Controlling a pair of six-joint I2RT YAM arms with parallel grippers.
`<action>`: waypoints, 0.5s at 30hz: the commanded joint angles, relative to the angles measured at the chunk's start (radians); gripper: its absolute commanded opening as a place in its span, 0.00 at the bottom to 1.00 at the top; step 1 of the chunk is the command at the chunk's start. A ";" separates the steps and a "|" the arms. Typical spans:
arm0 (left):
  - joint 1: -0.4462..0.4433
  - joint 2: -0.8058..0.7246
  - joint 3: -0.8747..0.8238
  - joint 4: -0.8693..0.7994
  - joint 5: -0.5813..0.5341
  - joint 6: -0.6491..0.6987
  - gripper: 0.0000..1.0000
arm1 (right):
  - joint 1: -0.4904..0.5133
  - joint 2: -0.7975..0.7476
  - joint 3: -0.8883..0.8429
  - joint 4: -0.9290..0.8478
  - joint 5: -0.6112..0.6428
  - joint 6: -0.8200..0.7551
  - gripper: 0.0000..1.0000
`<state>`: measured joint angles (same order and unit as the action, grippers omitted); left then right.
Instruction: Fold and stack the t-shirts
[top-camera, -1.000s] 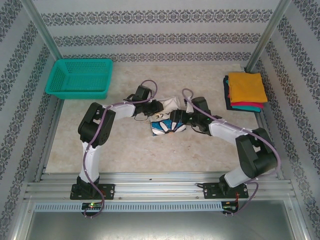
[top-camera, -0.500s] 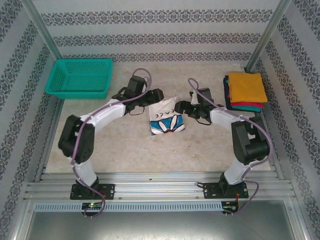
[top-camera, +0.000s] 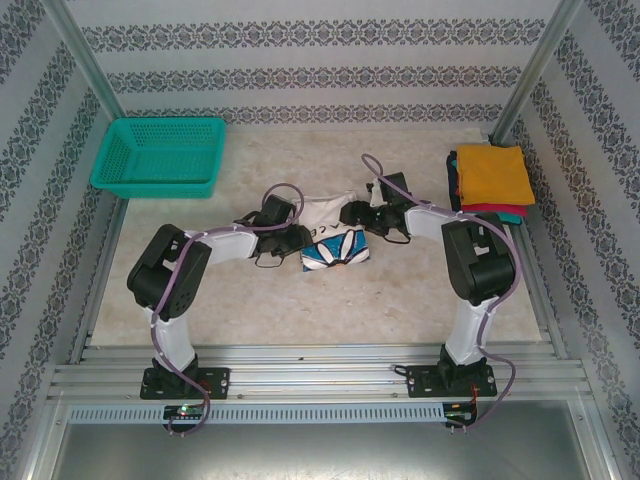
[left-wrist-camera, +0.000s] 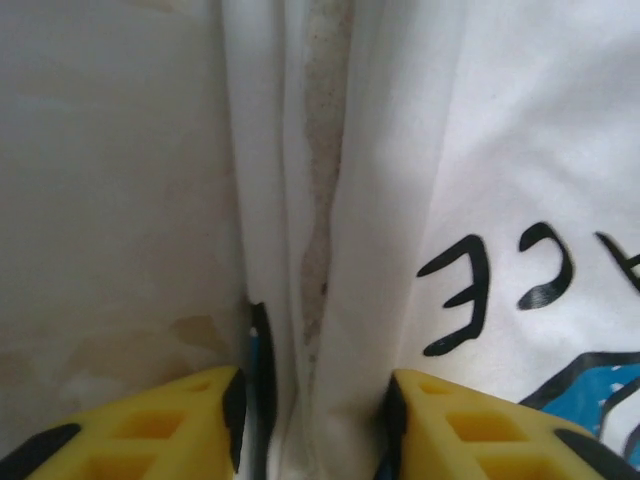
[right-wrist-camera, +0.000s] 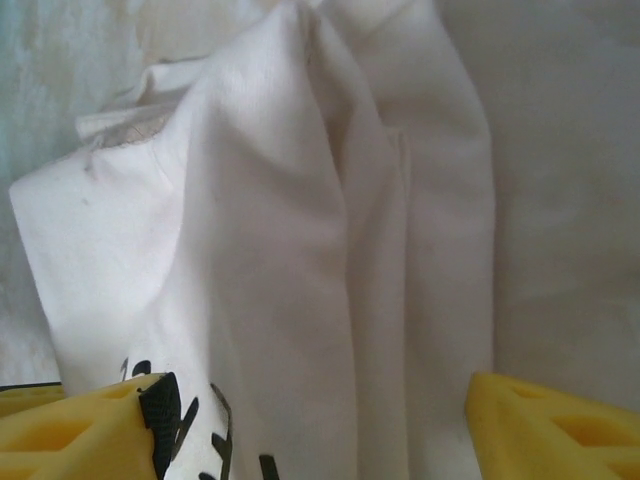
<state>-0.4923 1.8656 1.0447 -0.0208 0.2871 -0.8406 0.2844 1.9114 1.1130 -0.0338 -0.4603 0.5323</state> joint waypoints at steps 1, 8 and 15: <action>-0.012 0.015 0.006 0.065 0.012 -0.026 0.32 | 0.016 0.034 0.027 0.010 -0.037 -0.001 0.73; -0.012 0.041 0.006 0.066 0.030 -0.030 0.15 | 0.050 0.057 0.035 0.003 -0.076 -0.004 0.72; -0.013 0.061 0.000 0.085 0.046 -0.039 0.09 | 0.082 0.040 0.037 0.025 -0.115 -0.014 0.56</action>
<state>-0.4919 1.8927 1.0447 0.0315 0.3183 -0.8715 0.3439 1.9503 1.1316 -0.0193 -0.5114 0.5236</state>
